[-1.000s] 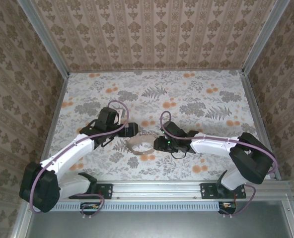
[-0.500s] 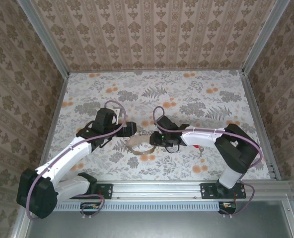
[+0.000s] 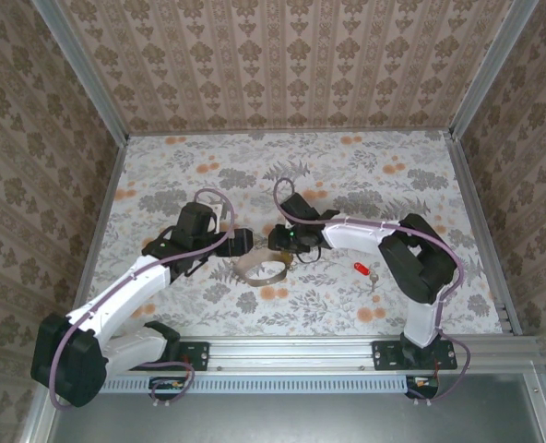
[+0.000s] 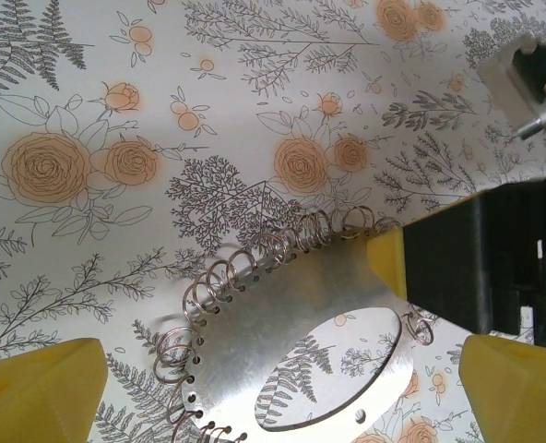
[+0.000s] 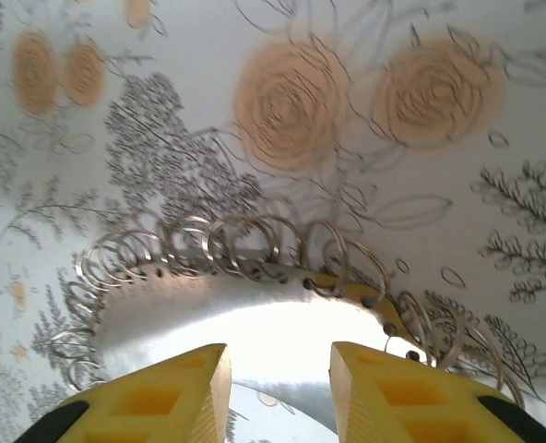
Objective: Put the keys on the keyring
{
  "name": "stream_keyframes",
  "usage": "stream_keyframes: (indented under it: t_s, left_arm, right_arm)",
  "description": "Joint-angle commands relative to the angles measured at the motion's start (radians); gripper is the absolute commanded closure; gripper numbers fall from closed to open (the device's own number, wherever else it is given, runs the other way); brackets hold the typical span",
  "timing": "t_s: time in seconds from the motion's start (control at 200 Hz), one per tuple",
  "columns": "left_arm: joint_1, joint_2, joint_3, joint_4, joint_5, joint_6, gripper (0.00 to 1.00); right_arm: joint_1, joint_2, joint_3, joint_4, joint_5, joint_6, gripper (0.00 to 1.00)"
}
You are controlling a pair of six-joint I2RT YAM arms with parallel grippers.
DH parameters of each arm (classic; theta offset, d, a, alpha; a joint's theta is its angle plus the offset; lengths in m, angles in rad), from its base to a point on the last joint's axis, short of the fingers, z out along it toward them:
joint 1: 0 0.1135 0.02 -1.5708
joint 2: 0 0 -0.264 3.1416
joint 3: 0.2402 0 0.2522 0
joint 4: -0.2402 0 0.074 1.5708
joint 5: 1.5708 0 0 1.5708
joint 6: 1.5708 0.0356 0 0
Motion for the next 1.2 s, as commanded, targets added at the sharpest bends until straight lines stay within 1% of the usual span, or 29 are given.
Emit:
stream_keyframes:
  t_s: [0.0, 0.205, 0.415, 0.515, 0.7, 0.83, 1.005, 1.13, 1.195]
  left_arm:
    - [0.008, 0.000, 0.001, 0.013, -0.003, -0.008, 0.01]
    - [0.008, 0.017, 0.009, 0.025, 0.015, -0.021, 0.01]
    - [0.009, 0.027, 0.004, 0.039, 0.024, -0.032, 0.00]
    - [0.009, 0.030, 0.005, 0.040, 0.023, -0.034, 0.01]
    - [0.009, 0.034, 0.004, 0.043, 0.019, -0.037, 0.00]
    - [0.010, 0.045, 0.006, 0.048, 0.022, -0.043, 0.00]
    - [0.011, 0.054, 0.009, 0.051, 0.025, -0.043, 0.00]
    - [0.011, 0.054, 0.007, 0.048, 0.022, -0.041, 0.00]
    - [0.011, 0.056, 0.007, 0.048, 0.023, -0.041, 0.01]
  right_arm:
    - [-0.003, -0.065, 0.018, -0.042, -0.014, -0.053, 0.64]
    - [-0.001, -0.230, -0.090, -0.124, 0.026, -0.113, 0.63]
    - [0.028, -0.295, -0.218, -0.170, 0.031, -0.185, 0.62]
    - [0.056, -0.282, -0.229, -0.180, 0.042, -0.212, 0.62]
    - [0.103, -0.227, -0.191, -0.218, 0.093, -0.262, 0.62]
    - [0.110, -0.182, -0.165, -0.231, 0.097, -0.284, 0.65]
    - [0.110, -0.135, -0.141, -0.227, 0.102, -0.302, 0.65]
    - [0.111, -0.101, -0.107, -0.230, 0.116, -0.315, 0.64]
    - [0.110, -0.084, -0.089, -0.234, 0.124, -0.322, 0.62]
